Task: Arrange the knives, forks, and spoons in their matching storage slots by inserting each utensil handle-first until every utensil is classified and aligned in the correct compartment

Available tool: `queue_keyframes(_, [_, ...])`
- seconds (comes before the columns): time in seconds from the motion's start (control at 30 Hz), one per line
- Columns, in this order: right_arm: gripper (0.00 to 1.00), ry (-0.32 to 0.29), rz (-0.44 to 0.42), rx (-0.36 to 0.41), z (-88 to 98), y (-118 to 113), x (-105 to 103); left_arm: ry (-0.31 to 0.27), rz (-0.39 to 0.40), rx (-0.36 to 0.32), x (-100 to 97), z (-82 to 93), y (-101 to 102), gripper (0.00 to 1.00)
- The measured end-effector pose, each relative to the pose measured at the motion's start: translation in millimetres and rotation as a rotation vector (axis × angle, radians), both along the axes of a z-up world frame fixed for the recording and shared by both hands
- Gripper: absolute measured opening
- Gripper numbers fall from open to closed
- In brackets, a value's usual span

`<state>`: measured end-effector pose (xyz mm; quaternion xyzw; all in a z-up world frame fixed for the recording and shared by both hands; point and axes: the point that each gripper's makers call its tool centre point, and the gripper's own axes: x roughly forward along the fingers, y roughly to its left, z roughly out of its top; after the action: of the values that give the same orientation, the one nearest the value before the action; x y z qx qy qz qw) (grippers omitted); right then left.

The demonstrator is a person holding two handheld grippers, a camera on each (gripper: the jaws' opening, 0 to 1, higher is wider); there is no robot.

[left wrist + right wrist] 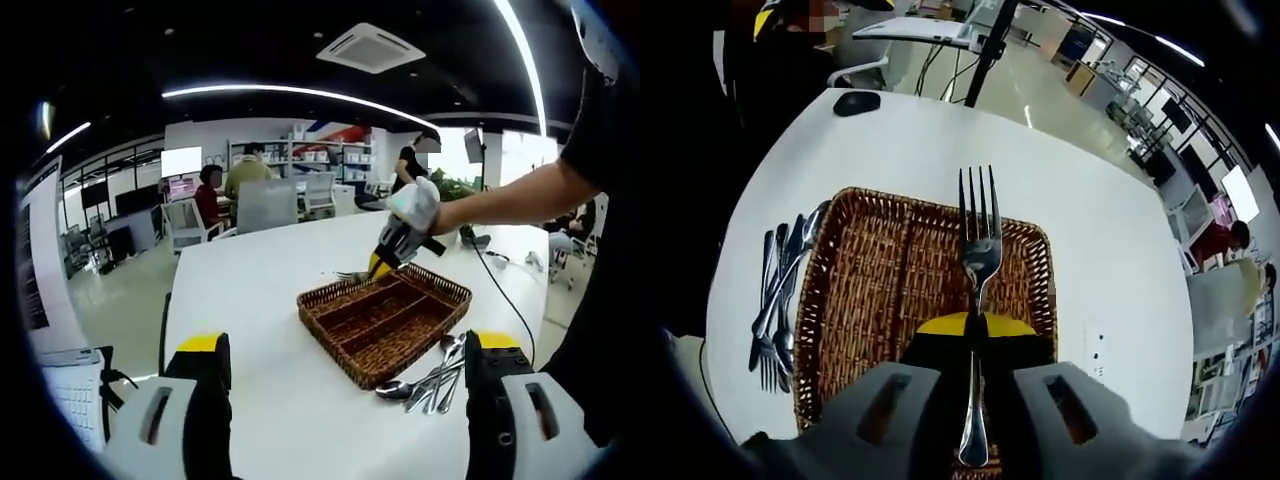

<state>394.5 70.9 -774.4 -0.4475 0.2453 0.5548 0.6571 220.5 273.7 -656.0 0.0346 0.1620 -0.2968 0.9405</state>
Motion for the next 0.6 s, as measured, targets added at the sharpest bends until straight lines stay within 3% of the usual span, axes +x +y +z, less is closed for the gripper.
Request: queue_keyframes(0.6, [0.01,0.05,-0.023,-0.021,-44.2,-0.3,-1.0,0.027,0.01,0.023,-0.8,-7.5,6.0,1.0])
